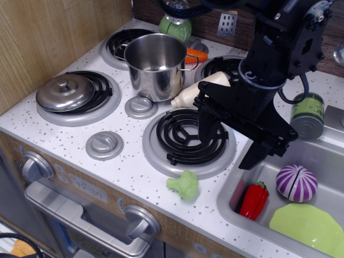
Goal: Put lid on pot or pan
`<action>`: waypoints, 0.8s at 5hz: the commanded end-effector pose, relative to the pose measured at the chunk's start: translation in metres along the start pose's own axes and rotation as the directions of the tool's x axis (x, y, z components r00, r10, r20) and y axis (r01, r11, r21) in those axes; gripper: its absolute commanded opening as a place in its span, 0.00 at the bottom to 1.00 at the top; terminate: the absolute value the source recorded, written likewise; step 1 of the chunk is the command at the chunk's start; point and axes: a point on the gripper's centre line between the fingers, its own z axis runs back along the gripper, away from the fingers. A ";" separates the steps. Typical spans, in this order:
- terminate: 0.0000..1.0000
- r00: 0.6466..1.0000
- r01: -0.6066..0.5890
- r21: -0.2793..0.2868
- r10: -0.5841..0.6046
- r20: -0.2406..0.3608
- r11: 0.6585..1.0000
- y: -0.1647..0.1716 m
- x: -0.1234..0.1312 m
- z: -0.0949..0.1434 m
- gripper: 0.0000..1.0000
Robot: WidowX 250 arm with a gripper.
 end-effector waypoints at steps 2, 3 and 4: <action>0.00 1.000 0.018 -0.003 -0.018 0.001 1.000 0.035 0.001 0.003 1.00; 0.00 0.999 0.040 0.009 -0.040 0.014 0.999 0.082 0.006 0.011 1.00; 0.00 0.996 0.089 0.036 -0.090 0.003 0.995 0.131 0.011 0.015 1.00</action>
